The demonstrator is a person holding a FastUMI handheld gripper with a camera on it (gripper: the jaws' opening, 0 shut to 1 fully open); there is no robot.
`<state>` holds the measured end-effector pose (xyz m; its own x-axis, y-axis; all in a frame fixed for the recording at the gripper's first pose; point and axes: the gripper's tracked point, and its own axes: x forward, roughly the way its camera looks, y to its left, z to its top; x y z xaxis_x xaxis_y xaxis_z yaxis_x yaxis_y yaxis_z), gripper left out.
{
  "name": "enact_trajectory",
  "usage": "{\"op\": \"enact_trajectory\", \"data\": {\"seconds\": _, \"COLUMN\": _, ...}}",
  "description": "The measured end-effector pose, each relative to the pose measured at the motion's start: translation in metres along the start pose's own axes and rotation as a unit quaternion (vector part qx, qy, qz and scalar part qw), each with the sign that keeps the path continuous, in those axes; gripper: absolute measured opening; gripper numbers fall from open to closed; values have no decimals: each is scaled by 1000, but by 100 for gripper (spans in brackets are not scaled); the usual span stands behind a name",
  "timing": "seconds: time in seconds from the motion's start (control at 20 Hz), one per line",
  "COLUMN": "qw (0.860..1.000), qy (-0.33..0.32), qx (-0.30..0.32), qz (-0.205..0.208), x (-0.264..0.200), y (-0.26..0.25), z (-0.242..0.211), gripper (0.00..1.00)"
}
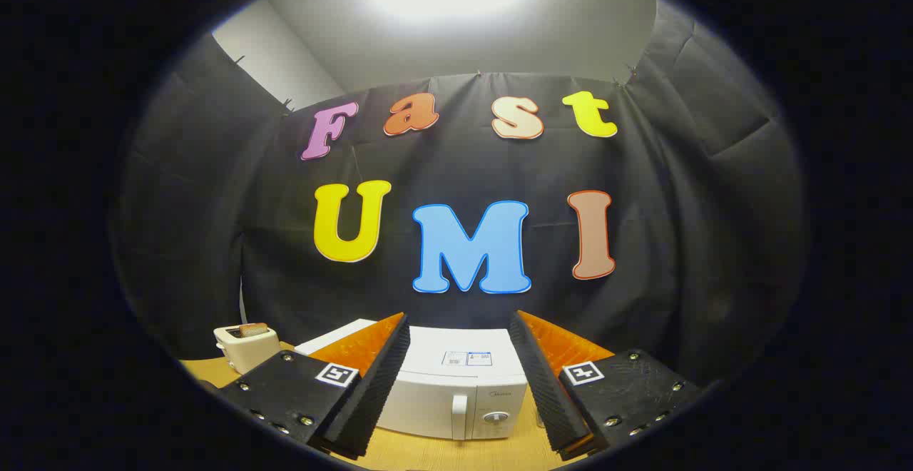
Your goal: Open the microwave, put the food inside, and close the microwave door.
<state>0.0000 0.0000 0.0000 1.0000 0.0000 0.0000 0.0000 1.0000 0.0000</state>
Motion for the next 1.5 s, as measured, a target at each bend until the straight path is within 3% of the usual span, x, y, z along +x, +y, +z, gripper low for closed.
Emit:
{"op": "enact_trajectory", "data": {"seconds": 1.25, "qw": 1000, "qy": 11, "qx": -13, "qz": -3, "x": 16, "y": 8, "z": -14, "gripper": 94}}
{"op": "enact_trajectory", "data": {"seconds": 1.5, "qw": 999, "qy": 18, "qx": -1, "qz": 27, "x": 24, "y": 31, "z": -33, "gripper": 95}}
